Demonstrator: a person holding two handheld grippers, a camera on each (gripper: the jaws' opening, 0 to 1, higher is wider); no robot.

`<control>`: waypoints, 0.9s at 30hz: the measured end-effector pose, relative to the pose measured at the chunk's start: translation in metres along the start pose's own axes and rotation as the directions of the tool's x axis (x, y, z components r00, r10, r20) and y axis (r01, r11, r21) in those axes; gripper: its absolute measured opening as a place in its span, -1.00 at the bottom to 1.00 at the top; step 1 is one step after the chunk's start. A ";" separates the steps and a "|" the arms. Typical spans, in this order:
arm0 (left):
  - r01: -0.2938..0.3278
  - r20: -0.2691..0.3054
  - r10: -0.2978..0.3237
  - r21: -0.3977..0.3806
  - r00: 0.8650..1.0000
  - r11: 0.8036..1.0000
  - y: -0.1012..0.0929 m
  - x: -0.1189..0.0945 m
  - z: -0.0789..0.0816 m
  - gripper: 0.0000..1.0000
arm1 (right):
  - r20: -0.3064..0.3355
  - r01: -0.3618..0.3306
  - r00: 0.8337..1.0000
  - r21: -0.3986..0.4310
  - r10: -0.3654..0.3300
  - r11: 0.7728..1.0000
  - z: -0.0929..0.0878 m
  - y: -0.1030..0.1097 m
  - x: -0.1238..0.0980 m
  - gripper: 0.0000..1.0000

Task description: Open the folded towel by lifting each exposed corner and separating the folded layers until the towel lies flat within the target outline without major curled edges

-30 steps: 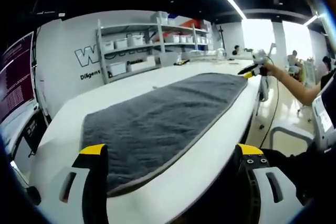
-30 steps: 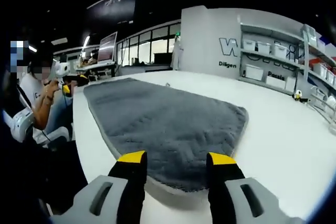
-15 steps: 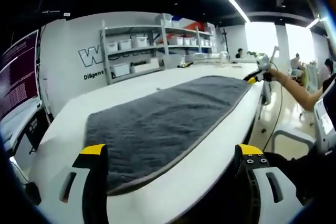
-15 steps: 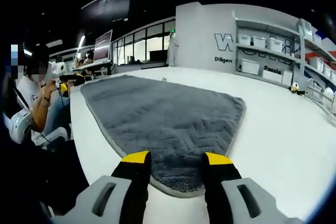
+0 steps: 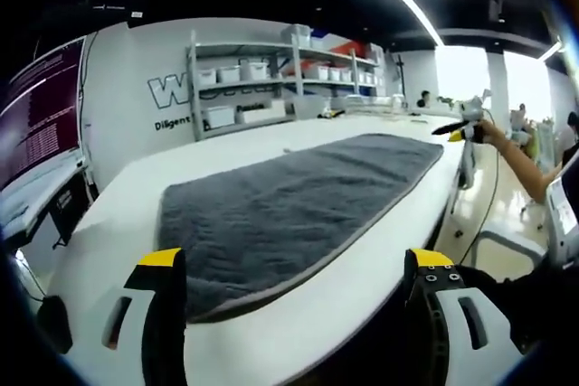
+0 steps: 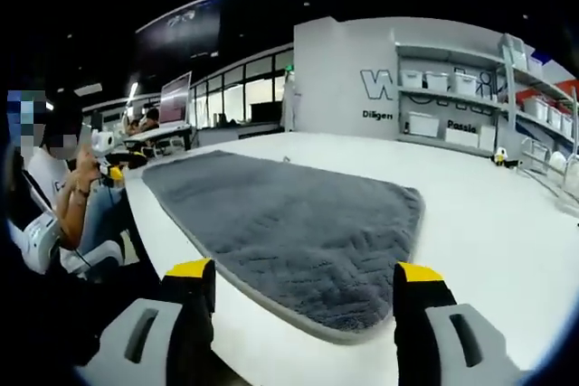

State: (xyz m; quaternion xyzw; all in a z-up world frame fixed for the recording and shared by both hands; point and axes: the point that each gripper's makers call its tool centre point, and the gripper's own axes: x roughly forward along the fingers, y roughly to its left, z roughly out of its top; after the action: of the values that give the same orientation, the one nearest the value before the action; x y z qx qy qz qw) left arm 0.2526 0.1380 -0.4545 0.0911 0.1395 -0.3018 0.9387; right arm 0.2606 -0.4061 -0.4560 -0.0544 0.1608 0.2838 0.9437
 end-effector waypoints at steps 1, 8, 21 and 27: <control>-0.002 0.001 0.002 -0.005 1.000 1.000 0.001 -0.001 -0.001 0.97 | -0.012 0.001 1.000 -0.023 -0.001 1.000 0.001 0.006 -0.002 0.67; -0.026 0.006 0.027 -0.024 1.000 0.999 0.007 -0.009 -0.005 0.99 | -0.027 -0.011 1.000 -0.079 0.009 0.997 0.009 0.035 -0.012 0.97; -0.139 -0.028 0.138 -0.068 0.990 0.988 0.037 -0.034 -0.028 0.99 | -0.056 0.023 0.998 -0.060 -0.027 0.998 0.004 0.038 -0.021 0.98; -0.159 -0.033 0.157 -0.093 0.987 0.983 0.046 -0.035 -0.035 0.99 | -0.043 0.051 0.998 -0.022 -0.052 0.998 0.007 0.027 -0.023 0.98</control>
State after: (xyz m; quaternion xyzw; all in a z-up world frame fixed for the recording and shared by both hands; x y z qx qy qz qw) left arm 0.2455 0.2021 -0.4725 0.0609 0.1580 -0.2183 0.9611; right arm 0.2297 -0.3942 -0.4424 -0.0747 0.1767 0.2596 0.9465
